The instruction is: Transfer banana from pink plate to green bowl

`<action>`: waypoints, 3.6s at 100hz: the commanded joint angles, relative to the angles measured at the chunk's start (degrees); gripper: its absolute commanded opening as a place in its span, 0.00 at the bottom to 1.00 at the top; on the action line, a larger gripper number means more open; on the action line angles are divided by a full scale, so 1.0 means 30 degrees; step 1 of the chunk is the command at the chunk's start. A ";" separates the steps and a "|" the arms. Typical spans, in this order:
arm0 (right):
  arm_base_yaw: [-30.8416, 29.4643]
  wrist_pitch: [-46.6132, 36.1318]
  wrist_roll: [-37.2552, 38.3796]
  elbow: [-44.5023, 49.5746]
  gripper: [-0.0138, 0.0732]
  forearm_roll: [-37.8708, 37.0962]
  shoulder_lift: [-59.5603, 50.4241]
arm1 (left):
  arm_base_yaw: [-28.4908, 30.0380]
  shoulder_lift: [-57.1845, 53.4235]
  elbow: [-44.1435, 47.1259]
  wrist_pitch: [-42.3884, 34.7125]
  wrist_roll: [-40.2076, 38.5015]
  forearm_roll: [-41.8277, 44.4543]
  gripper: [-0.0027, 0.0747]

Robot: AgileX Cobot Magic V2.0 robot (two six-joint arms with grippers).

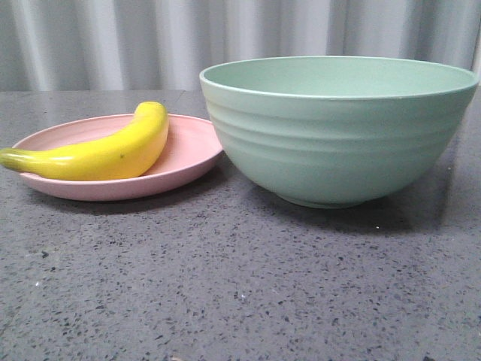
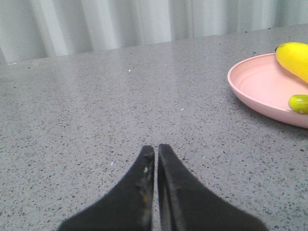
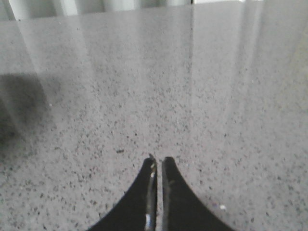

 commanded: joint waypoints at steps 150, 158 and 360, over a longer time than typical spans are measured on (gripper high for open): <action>-0.0072 -0.6382 -0.0051 0.0430 0.08 -0.0459 -0.0351 | 0.0049 -0.0539 0.0144 -0.3160 -0.0163 -0.0530 0.01; 0.0188 -0.6389 -0.0051 0.0173 0.08 -0.0459 -0.0351 | 0.0049 -0.0539 0.0102 -0.4082 -0.0163 -0.1518 0.01; 0.1296 -0.1667 -0.0051 -0.7041 0.09 0.1103 0.7377 | -0.9403 2.2687 -1.7205 0.5412 0.0056 -0.2662 0.60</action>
